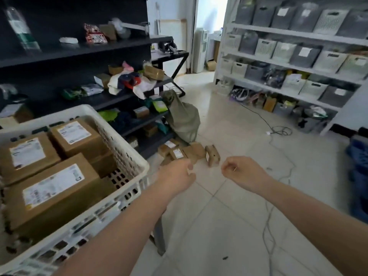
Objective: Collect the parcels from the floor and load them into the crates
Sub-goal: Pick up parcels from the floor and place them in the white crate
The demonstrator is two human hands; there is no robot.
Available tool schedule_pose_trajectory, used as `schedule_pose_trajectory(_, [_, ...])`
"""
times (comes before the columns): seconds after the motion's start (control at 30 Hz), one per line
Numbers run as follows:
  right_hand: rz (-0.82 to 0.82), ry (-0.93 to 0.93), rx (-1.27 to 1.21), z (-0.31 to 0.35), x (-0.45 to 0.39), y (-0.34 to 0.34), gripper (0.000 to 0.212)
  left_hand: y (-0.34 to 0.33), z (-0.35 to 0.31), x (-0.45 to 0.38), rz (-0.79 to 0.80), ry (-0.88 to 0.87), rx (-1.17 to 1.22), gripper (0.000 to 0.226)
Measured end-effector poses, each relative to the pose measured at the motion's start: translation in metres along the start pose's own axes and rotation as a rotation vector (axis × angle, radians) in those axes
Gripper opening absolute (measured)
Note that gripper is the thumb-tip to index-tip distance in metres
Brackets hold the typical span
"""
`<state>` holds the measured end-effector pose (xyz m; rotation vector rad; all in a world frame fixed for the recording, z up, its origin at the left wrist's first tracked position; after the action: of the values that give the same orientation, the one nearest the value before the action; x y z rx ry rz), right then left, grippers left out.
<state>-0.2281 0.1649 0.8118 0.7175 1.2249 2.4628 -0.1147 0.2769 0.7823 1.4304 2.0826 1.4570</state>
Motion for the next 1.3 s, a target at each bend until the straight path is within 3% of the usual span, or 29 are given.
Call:
schedule_pose_trajectory(0.37, [0.141, -0.069, 0.044, -0.115, -0.216, 0.079, 0.005, -0.005, -0.012, -0.242, 0.067, 0.154, -0.077, 0.032])
schedule_pose_trajectory(0.6, [0.237, -0.065, 0.129, -0.155, -0.356, 0.148, 0.028, 0.039, 0.006, -0.383, 0.086, 0.317, -0.067, 0.028])
schedule_pose_trajectory(0.7, [0.267, -0.039, 0.103, -0.182, -0.433, 0.167, 0.012, 0.054, 0.014, -0.437, 0.087, 0.447, -0.07, 0.024])
schedule_pose_trajectory(0.93, [0.416, 0.004, 0.048, -0.237, -0.599, 0.193, 0.009, 0.066, 0.02, -0.564, 0.026, 0.589, 0.068, 0.028])
schedule_pose_trajectory(1.1, [0.444, -0.073, 0.119, -0.307, -0.749, 0.14, 0.015, 0.045, 0.053, -0.715, -0.006, 0.522, 0.088, 0.025])
schedule_pose_trajectory(1.3, [0.474, -0.184, 0.248, -0.415, -0.925, -0.026, 0.024, -0.112, 0.164, -0.877, 0.108, 0.513, 0.236, 0.025])
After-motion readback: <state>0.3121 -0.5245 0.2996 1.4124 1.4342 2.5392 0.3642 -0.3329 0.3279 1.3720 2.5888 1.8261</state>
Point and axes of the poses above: each hand's wrist, its own x-axis away from the middle knuckle, its own y-axis out of the back of the hand, z = x × y, the point moved 10 cm from there along -x, towards the middle knuckle, and after that the axes turned 11 degrees about z, right-handed, at the moved point
